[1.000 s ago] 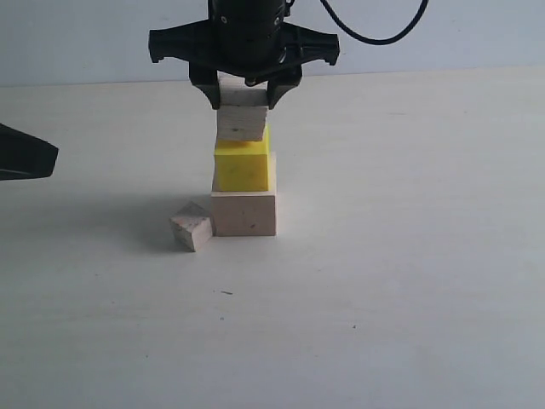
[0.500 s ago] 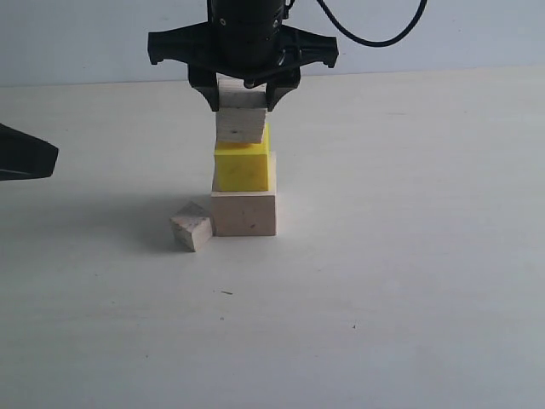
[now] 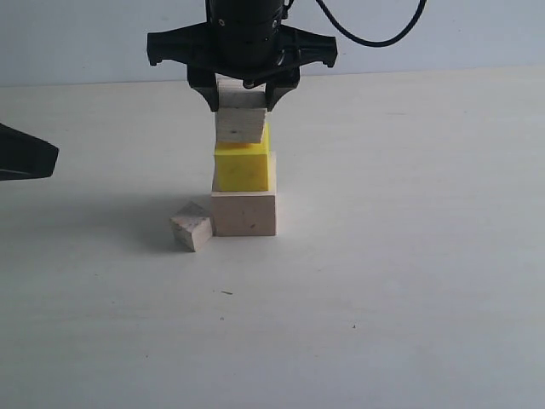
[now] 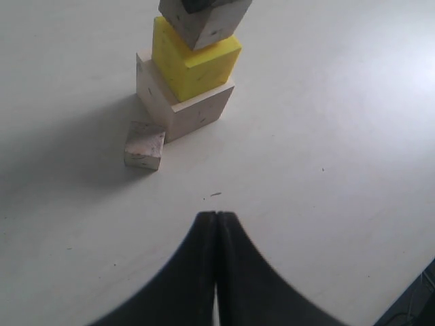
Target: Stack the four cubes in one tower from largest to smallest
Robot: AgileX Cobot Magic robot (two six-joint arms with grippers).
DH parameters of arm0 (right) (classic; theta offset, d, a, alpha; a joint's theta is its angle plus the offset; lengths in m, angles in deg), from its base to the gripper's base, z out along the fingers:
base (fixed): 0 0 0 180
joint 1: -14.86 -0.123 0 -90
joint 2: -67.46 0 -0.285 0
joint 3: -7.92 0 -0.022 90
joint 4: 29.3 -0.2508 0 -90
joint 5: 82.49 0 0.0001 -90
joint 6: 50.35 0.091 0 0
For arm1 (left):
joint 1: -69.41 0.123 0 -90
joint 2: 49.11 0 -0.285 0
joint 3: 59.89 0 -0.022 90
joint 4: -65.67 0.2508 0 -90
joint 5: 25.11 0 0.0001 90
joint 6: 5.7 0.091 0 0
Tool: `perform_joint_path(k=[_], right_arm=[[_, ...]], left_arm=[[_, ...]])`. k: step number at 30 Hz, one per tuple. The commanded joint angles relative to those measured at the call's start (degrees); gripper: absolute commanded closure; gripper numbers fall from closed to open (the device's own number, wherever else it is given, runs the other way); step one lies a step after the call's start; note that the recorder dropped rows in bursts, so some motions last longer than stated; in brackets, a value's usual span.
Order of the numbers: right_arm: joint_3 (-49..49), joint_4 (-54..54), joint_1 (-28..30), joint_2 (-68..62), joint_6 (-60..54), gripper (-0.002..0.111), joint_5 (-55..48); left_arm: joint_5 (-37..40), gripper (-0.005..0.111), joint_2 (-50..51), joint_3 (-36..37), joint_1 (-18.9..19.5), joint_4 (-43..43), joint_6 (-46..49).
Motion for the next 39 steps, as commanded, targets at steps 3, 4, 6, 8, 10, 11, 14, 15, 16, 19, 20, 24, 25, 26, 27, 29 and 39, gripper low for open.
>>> perform_joint_path(k=[3, 4, 6, 8, 10, 11, 14, 15, 16, 19, 20, 24, 25, 26, 27, 29, 39], right_arm=[[0.70, 2.52, -0.57, -0.04, 0.45, 0.108, 0.37], [0.70, 2.52, -0.57, -0.04, 0.45, 0.108, 0.37], [0.70, 1.56, -0.57, -0.04, 0.45, 0.108, 0.37], [0.70, 1.28, -0.57, -0.04, 0.45, 0.108, 0.37], [0.70, 1.28, -0.57, -0.04, 0.45, 0.108, 0.37], [0.70, 2.07, -0.57, -0.04, 0.45, 0.108, 0.37], [0.70, 2.40, -0.57, -0.04, 0.22, 0.108, 0.37], [0.70, 2.40, -0.57, -0.04, -0.07, 0.108, 0.37], [0.70, 2.40, -0.57, -0.04, -0.07, 0.108, 0.37], [0.70, 2.40, -0.57, -0.04, -0.07, 0.108, 0.37], [0.70, 2.40, -0.57, -0.04, -0.18, 0.108, 0.37], [0.70, 2.40, -0.57, -0.04, -0.03, 0.108, 0.37], [0.70, 2.40, -0.57, -0.04, -0.03, 0.108, 0.37], [0.70, 2.40, -0.57, -0.04, -0.03, 0.108, 0.37], [0.70, 2.40, -0.57, -0.04, -0.03, 0.108, 0.37], [0.70, 2.18, -0.57, -0.27, -0.03, 0.108, 0.37], [0.70, 2.19, -0.67, -0.84, -0.03, 0.108, 0.37]], left_arm=[[-0.36, 0.107, -0.22, 0.22, -0.38, -0.26, -0.41], [-0.36, 0.107, -0.22, 0.22, -0.38, -0.26, -0.41], [-0.36, 0.107, -0.22, 0.22, -0.38, -0.26, -0.41], [-0.36, 0.107, -0.22, 0.22, -0.38, -0.26, -0.41], [-0.36, 0.107, -0.22, 0.22, -0.38, -0.26, -0.41], [-0.36, 0.107, -0.22, 0.22, -0.38, -0.26, -0.41], [-0.36, 0.107, -0.22, 0.22, -0.38, -0.15, -0.41], [-0.36, 0.107, -0.22, 0.22, -0.38, -0.15, -0.41], [-0.36, 0.107, -0.22, 0.22, -0.38, -0.15, -0.41], [-0.36, 0.107, -0.22, 0.22, -0.38, -0.15, -0.41], [-0.36, 0.107, -0.22, 0.22, -0.38, -0.15, -0.41], [-0.25, 0.107, -0.22, 0.22, -0.38, -0.15, -0.41], [-0.25, 0.107, -0.22, 0.22, -0.38, -0.15, -0.41], [-0.25, 0.107, -0.22, 0.22, -0.38, -0.15, -0.41], [-0.25, 0.107, -0.22, 0.22, -0.38, -0.15, -0.41], [-0.25, 0.107, -0.22, 0.22, -0.38, -0.15, -0.41], [-0.25, 0.107, -0.22, 0.22, -0.38, -0.15, -0.41]])
